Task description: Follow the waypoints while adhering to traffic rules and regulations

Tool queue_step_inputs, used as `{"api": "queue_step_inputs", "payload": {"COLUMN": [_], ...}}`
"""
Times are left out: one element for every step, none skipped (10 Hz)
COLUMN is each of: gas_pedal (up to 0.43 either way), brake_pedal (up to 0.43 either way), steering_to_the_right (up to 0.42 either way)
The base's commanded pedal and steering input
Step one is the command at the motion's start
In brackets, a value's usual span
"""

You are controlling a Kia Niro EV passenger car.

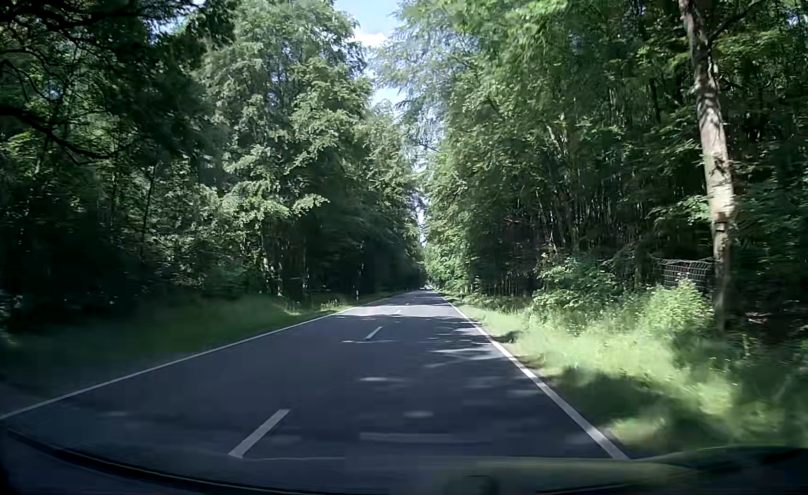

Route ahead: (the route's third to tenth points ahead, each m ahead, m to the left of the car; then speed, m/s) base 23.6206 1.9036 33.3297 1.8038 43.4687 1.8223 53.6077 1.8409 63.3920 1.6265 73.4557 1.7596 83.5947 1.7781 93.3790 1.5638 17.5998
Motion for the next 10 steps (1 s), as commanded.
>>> {"api": "queue_step_inputs", "payload": {"gas_pedal": [0.028,0.028,0.028,0.028,0.028,0.028,0.028,0.028,0.028,0.028], "brake_pedal": [0.030,0.030,0.030,0.030,0.030,0.030,0.030,0.030,0.030,0.030], "steering_to_the_right": [0.000,0.000,0.000,0.000,0.000,0.000,0.000,0.000,0.000,-0.001]}}
